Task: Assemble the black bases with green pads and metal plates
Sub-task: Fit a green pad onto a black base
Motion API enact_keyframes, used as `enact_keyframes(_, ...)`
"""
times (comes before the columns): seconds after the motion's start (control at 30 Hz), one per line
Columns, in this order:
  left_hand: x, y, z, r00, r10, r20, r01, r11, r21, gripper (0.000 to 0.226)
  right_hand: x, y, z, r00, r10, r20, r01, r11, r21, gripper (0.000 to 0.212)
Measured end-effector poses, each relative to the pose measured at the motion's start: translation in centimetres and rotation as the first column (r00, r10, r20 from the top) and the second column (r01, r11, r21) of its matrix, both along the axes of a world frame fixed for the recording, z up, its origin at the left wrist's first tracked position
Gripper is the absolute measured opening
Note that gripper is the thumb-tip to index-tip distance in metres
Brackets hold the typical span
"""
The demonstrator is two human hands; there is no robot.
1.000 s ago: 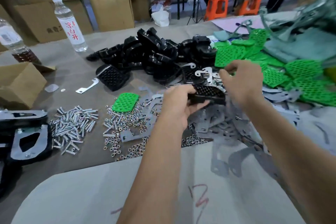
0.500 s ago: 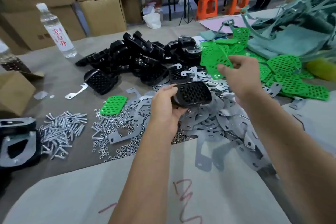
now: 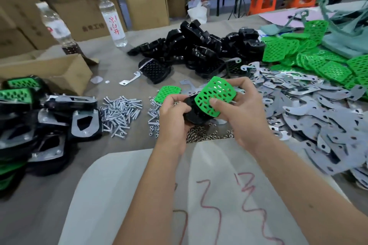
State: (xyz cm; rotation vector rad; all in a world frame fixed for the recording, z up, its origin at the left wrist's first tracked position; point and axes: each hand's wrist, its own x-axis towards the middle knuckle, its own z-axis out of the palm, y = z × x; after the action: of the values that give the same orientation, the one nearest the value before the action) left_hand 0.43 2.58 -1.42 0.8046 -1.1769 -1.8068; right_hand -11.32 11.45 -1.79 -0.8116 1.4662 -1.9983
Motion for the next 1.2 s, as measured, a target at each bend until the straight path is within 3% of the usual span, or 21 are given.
enact_keyframes(0.17,-0.6,0.1,0.4,1.000,0.003,0.018,-0.003,1.000,-0.005,0.017,-0.2,-0.2,-0.5,0.997,-0.082,-0.005,0.082,0.996,0.028,0.041)
enact_keyframes(0.4,-0.8,0.0,0.3,0.999,0.012,0.032,-0.011,1.000,-0.023,0.026,-0.2,0.1,-0.1,0.996,-0.075,0.049,0.073,0.997,0.035,0.039)
enact_keyframes(0.53,-0.9,0.0,0.4,0.997,0.037,0.064,-0.035,0.999,-0.033,0.023,-0.3,0.2,0.2,0.992,0.064,0.112,-0.050,0.991,-0.124,0.036)
enact_keyframes(0.63,-0.9,-0.1,0.3,0.990,0.075,0.119,-0.070,0.996,-0.049,0.020,-0.4,0.6,1.0,0.949,0.285,0.136,-0.231,0.921,-0.314,0.027)
enact_keyframes(0.7,-1.0,-0.2,0.3,0.987,0.094,0.133,-0.088,0.995,-0.052,0.020,-0.5,0.9,1.3,0.930,0.345,0.130,-0.279,0.889,-0.363,0.029)
enact_keyframes(0.8,-1.0,-0.2,0.4,0.988,0.095,0.119,-0.091,0.995,-0.044,0.021,-0.9,1.2,1.4,0.965,0.245,0.093,-0.220,0.951,-0.219,0.052)
enact_keyframes(0.93,-1.0,-0.2,0.3,0.993,0.086,0.086,-0.083,0.996,-0.041,0.006,-1.2,1.3,1.7,0.925,0.302,0.233,-0.266,0.949,-0.170,0.026)
enact_keyframes(1.0,-1.0,-0.3,0.1,0.994,0.086,0.063,-0.083,0.996,-0.043,0.013,-1.1,1.1,1.5,0.931,0.255,0.261,-0.231,0.966,-0.120,0.021)
enact_keyframes(1.07,-1.0,-0.4,0.0,0.995,0.084,0.052,-0.082,0.996,-0.046,0.017,-1.3,1.0,1.0,0.988,0.112,0.102,-0.113,0.994,-0.003,0.006)
enact_keyframes(1.13,-1.0,-0.5,-0.1,0.995,0.083,0.063,-0.079,0.995,-0.059,0.017,-1.5,1.1,0.4,0.993,0.066,-0.099,-0.059,0.996,0.073,0.023)
enact_keyframes(1.2,-1.0,-0.4,-0.1,0.994,0.081,0.074,-0.076,0.995,-0.064,0.015,-1.6,1.2,0.2,0.981,0.098,-0.168,-0.084,0.993,0.087,0.034)
